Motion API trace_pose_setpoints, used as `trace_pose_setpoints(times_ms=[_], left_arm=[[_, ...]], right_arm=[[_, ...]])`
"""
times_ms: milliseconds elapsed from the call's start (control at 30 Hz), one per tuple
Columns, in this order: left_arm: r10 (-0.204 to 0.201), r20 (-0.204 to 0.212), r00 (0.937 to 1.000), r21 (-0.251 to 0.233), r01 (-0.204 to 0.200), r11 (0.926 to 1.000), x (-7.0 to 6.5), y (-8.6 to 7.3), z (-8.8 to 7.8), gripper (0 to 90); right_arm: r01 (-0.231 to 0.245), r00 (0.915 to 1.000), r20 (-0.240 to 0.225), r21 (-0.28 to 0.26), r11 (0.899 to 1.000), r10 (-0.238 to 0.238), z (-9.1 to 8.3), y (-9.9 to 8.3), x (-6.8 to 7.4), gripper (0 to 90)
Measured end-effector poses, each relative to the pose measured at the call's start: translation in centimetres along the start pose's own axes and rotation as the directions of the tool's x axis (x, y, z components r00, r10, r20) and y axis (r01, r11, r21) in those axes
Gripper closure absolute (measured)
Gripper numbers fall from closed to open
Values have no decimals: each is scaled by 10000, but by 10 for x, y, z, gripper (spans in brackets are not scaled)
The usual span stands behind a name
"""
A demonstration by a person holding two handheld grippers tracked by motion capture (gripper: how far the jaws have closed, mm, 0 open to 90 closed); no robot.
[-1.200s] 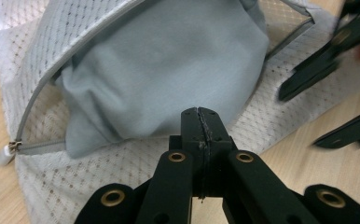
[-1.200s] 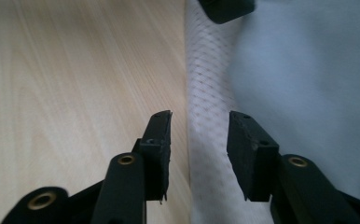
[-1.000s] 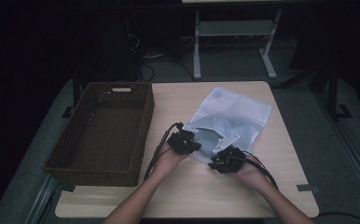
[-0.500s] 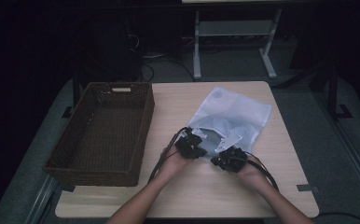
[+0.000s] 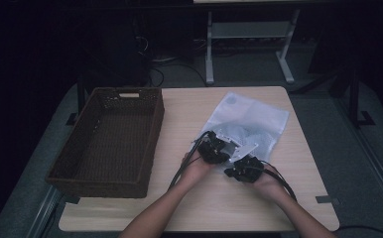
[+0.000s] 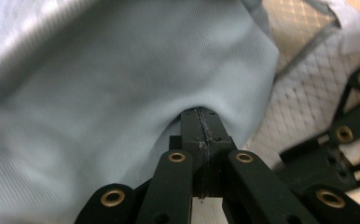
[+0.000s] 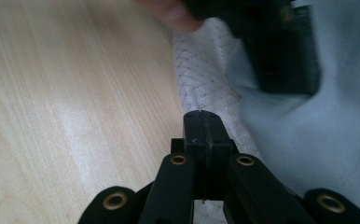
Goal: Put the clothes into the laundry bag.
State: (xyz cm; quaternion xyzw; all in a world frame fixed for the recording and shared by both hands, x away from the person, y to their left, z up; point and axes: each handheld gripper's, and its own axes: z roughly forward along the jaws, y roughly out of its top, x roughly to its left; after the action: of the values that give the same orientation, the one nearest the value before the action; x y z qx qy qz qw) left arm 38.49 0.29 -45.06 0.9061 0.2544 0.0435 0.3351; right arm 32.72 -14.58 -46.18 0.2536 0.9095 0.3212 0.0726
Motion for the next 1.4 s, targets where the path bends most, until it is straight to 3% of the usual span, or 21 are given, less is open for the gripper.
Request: trace_pose_setpoints(times_ms=[200,433,700,1400], left_arm=[[111,-299,9995,60,-109,9999,4,9,6,899],[-41,-502,9987,-128,35,9999,11,15,13,899],[-300,-891,9956,-251,279,9993,22,25,20,899],[-1048,-1325,9856,-837,942,9920,41,45,37,899]], right_arm=[[81,10000,-26,2,10000,-81,0,0,0,900],[143,9999,-91,8,9999,-143,0,0,0,900],[192,9995,-265,24,9998,-191,0,0,0,900],[548,9967,-605,193,9983,-536,-2,-1,7,900]])
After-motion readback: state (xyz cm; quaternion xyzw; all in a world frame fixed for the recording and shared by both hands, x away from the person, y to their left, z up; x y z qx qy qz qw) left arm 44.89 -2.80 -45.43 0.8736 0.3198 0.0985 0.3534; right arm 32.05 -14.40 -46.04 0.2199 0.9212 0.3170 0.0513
